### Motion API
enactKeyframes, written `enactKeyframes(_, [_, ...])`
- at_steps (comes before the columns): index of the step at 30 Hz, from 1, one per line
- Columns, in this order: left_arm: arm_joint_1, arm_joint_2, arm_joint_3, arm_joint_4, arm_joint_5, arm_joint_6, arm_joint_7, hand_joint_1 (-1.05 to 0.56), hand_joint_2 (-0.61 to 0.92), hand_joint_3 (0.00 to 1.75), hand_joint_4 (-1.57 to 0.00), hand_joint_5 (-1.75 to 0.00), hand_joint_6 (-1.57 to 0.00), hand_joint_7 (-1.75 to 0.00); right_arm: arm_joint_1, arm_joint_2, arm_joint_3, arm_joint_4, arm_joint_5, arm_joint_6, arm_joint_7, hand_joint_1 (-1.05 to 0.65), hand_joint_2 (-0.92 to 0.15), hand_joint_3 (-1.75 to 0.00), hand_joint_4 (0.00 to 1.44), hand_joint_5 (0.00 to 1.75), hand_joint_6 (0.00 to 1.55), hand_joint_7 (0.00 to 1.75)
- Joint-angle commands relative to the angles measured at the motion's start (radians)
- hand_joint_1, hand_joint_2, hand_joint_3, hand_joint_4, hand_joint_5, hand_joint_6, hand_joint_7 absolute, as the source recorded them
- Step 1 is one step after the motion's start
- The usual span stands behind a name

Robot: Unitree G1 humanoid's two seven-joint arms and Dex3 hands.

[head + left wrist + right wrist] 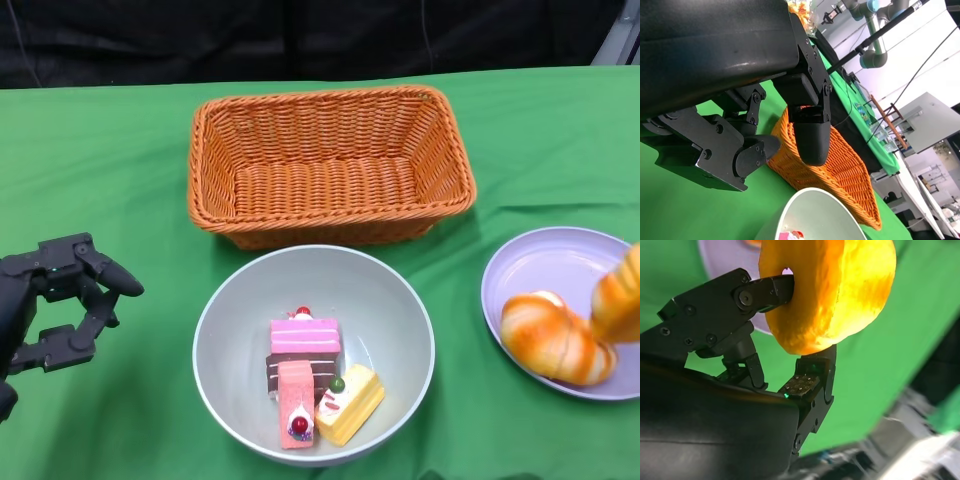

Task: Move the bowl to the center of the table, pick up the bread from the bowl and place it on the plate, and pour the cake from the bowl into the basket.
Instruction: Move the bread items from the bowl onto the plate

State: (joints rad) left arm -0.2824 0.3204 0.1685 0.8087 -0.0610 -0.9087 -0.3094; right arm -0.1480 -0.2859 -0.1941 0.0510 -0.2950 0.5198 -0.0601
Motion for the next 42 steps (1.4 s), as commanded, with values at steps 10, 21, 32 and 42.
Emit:
enactKeyframes(10, [-0.005, 0.018, 0.003, 0.011, -0.004, -0.014, 0.003, 0.09, 0.61, 0.92, -0.87, -1.43, -0.86, -1.09, -0.088, -0.102, 0.095, 0.172, -0.072, 0.044, -0.006, -0.18, -0.92, -0.12, 0.58, 1.54, 0.87, 0.74])
enactKeyframes(21, [0.004, 0.019, 0.004, 0.005, -0.01, -0.018, -0.002, 0.09, 0.61, 0.93, -0.86, -1.42, -0.87, -1.08, -0.166, -0.086, 0.13, 0.328, -0.067, -0.048, -0.073, -0.2, -0.92, -0.12, 0.66, 1.65, 1.03, 0.45])
enactKeyframes(32, [0.013, 0.019, 0.005, -0.007, -0.018, -0.005, -0.008, 0.08, 0.6, 0.94, -0.87, -1.4, -0.87, -1.07, -0.17, -0.06, 0.104, 0.379, -0.026, -0.19, -0.159, -0.28, -0.92, -0.05, 0.73, 1.07, 1.04, 0.04])
enactKeyframes(42, [0.013, 0.02, 0.001, -0.008, -0.013, -0.008, -0.004, 0.1, 0.6, 0.93, -0.86, -1.42, -0.87, -1.07, -0.15, -0.075, 0.161, 0.249, -0.08, -0.103, -0.125, -0.35, -0.92, -0.11, 0.81, 0.22, 0.53, 0.0])
